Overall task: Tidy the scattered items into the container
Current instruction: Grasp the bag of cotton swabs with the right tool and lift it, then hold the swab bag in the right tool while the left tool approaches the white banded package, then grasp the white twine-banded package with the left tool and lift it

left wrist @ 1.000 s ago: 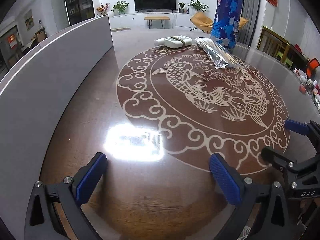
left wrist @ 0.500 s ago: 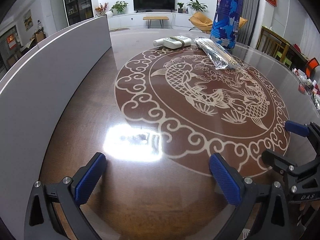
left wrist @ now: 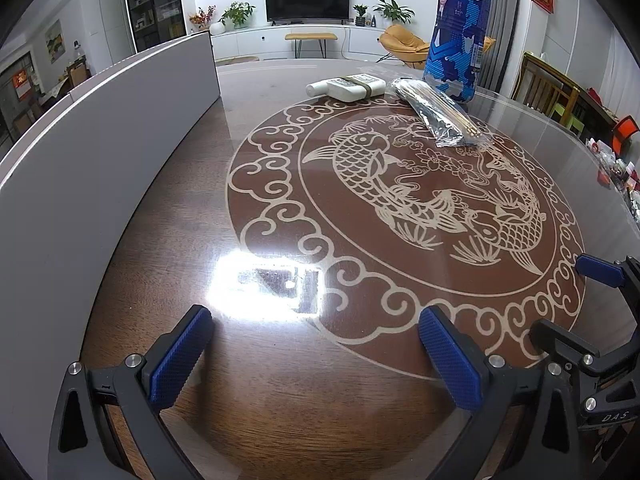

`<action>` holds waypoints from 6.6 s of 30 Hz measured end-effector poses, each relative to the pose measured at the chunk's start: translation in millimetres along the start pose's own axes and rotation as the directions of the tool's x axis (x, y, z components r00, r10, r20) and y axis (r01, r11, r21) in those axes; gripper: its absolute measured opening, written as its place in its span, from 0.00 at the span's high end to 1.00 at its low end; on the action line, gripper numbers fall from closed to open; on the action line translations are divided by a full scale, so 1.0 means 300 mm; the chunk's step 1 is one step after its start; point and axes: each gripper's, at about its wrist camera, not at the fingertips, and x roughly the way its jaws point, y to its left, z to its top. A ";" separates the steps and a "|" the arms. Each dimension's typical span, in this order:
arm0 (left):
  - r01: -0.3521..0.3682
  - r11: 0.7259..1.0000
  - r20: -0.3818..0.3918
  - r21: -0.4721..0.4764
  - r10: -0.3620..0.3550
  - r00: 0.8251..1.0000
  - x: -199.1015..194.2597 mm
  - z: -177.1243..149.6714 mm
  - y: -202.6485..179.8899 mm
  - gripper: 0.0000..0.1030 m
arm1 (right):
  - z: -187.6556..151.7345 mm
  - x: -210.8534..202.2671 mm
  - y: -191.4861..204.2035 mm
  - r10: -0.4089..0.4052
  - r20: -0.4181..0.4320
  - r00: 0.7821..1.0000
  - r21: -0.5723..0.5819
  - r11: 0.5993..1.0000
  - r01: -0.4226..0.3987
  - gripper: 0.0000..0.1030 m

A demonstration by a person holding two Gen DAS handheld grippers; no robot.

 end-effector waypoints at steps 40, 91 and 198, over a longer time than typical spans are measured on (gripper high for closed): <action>0.000 1.000 -0.001 -0.002 0.000 1.000 -0.002 0.000 -0.001 0.00 | 0.615 0.429 -0.126 -0.086 0.000 0.996 0.119 0.989 0.086 0.04; 0.056 0.996 -0.010 0.074 -0.056 0.998 0.031 0.044 -0.026 0.00 | 0.116 0.055 -0.211 -0.076 0.030 0.997 0.089 0.993 0.073 0.28; 0.202 0.977 -0.044 0.063 -0.199 0.979 0.560 0.866 -0.151 0.00 | 0.123 0.066 -0.238 -0.045 0.045 0.998 0.157 0.987 0.038 0.19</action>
